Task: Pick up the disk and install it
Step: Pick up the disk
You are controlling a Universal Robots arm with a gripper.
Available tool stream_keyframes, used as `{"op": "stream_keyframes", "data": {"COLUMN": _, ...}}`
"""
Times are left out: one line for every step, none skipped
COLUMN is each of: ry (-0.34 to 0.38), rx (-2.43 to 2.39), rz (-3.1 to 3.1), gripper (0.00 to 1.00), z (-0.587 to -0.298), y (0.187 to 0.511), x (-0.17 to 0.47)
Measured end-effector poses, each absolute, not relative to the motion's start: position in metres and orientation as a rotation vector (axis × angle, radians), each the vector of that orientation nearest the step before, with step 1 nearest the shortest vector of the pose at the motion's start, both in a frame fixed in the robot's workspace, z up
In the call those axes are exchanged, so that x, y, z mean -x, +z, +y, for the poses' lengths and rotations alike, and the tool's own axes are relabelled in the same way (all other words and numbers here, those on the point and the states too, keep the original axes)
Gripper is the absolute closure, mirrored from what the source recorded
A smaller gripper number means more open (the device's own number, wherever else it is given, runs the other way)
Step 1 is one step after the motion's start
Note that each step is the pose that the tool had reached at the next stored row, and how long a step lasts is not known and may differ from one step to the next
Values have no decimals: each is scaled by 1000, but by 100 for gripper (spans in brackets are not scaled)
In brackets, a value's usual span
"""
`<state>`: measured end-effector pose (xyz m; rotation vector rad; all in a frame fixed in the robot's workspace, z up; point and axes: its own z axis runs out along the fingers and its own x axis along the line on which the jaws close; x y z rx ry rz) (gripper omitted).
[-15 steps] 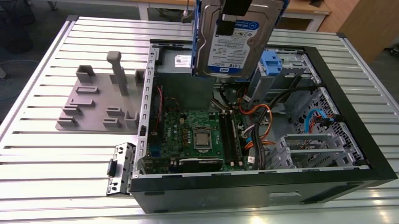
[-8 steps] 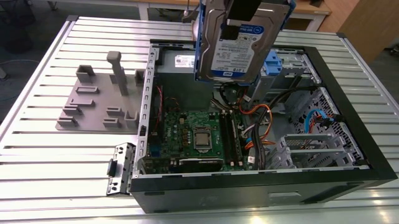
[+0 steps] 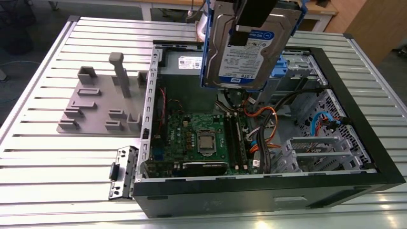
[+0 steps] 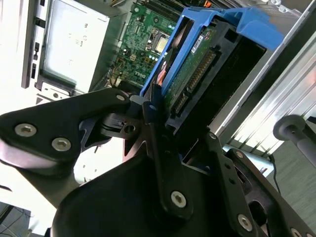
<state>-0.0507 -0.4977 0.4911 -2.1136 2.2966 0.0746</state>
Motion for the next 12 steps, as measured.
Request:
{"op": "stream_keyframes", "data": {"ry": 75, "rx": 2114, "rz": 2297, "gripper": 64, "z": -499, "y": 491, "x": 50}}
{"op": "stream_keyframes", "data": {"ry": 75, "rx": 2114, "rz": 2297, "gripper": 64, "z": -500, "y": 491, "x": 50}}
{"op": "stream_keyframes", "data": {"ry": 75, "rx": 2114, "rz": 2296, "gripper": 64, "z": -502, "y": 491, "x": 49}}
{"op": "stream_keyframes", "data": {"ry": 75, "rx": 2114, "rz": 2297, "gripper": 64, "z": -503, "y": 491, "x": 48}}
{"op": "stream_keyframes", "data": {"ry": 75, "rx": 2114, "rz": 2297, "gripper": 64, "z": -504, "y": 491, "x": 48}}
{"op": "stream_keyframes", "data": {"ry": 75, "rx": 2113, "rz": 2296, "gripper": 64, "z": -506, "y": 491, "x": 47}}
{"op": "stream_keyframes", "data": {"ry": 75, "rx": 2114, "rz": 2297, "gripper": 64, "z": -507, "y": 491, "x": 47}}
{"op": "stream_keyframes", "data": {"ry": 75, "rx": 2114, "rz": 2297, "gripper": 64, "z": -508, "y": 491, "x": 47}}
{"op": "stream_keyframes", "data": {"ry": 75, "rx": 2114, "rz": 2297, "gripper": 64, "z": -509, "y": 491, "x": 46}}
{"op": "stream_keyframes", "data": {"ry": 75, "rx": 2114, "rz": 2297, "gripper": 64, "z": -511, "y": 491, "x": 46}}
{"op": "stream_keyframes", "data": {"ry": 75, "rx": 2114, "rz": 2297, "gripper": 64, "z": -512, "y": 490, "x": 45}}
{"op": "stream_keyframes", "data": {"ry": 75, "rx": 2114, "rz": 2297, "gripper": 64, "z": -513, "y": 490, "x": 45}}
